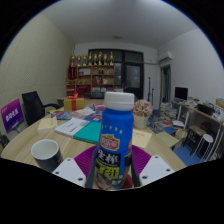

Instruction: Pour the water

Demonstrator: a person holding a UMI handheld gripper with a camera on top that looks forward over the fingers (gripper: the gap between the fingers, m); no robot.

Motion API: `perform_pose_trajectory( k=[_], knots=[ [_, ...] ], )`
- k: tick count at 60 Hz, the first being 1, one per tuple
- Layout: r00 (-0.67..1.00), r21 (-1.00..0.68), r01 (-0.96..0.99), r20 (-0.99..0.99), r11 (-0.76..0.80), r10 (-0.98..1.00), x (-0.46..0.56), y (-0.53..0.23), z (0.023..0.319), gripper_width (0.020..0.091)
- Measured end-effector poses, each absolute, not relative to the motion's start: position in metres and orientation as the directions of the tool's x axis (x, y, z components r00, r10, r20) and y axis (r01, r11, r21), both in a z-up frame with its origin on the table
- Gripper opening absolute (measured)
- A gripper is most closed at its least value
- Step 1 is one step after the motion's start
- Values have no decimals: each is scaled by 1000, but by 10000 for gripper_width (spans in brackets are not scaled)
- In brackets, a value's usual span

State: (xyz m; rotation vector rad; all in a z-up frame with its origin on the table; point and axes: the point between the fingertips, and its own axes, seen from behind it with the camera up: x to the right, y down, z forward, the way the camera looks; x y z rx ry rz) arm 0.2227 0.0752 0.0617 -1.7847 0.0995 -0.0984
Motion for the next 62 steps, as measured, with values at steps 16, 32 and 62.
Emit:
perform_pose_trajectory(
  k=[16, 32, 62],
  knots=[
    [987, -967, -13, 27, -253, -157, 183, 70, 62, 636],
    [981, -924, -29, 47, -382, -186, 172, 2, 67, 852],
    [955, -919, -96, 23, -382, -296, 54, -233, 184, 841]
  ],
)
